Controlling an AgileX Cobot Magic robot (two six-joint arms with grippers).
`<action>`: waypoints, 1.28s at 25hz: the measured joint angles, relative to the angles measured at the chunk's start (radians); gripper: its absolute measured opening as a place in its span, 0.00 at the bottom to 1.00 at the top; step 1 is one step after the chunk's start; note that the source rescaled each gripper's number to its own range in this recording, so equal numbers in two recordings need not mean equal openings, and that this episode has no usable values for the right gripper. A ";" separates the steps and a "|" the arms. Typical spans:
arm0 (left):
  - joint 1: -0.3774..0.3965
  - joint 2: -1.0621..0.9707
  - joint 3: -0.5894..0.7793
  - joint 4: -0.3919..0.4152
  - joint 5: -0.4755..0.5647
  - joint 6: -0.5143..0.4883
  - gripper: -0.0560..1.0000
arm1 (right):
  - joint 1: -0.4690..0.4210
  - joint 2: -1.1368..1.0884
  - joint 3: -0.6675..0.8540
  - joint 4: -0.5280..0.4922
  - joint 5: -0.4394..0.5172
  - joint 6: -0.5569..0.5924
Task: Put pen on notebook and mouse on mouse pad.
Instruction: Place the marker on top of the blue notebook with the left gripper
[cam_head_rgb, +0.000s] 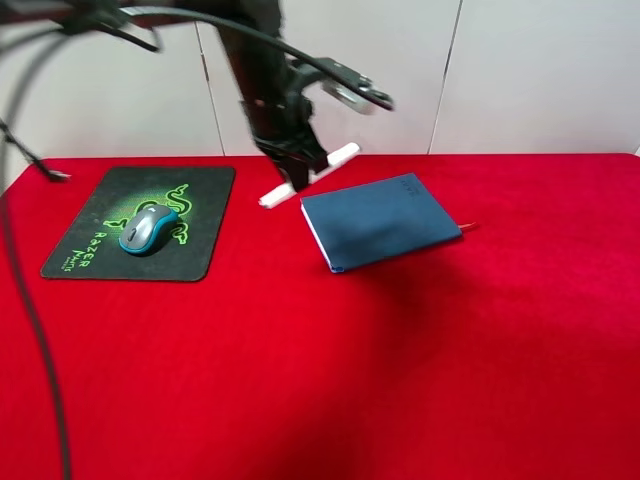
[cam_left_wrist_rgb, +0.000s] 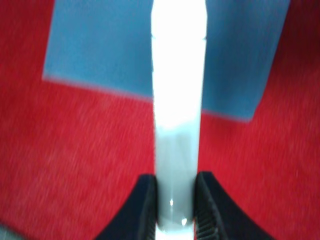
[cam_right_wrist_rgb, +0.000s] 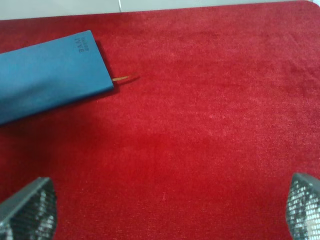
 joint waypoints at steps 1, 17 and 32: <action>-0.010 0.025 -0.031 -0.001 0.004 0.000 0.05 | 0.000 0.000 0.000 0.000 0.000 0.000; -0.051 0.244 -0.224 -0.060 -0.101 0.006 0.05 | 0.000 0.000 0.000 0.000 0.000 0.000; -0.050 0.286 -0.224 -0.071 -0.156 0.007 0.05 | 0.000 0.000 0.000 0.001 0.000 0.000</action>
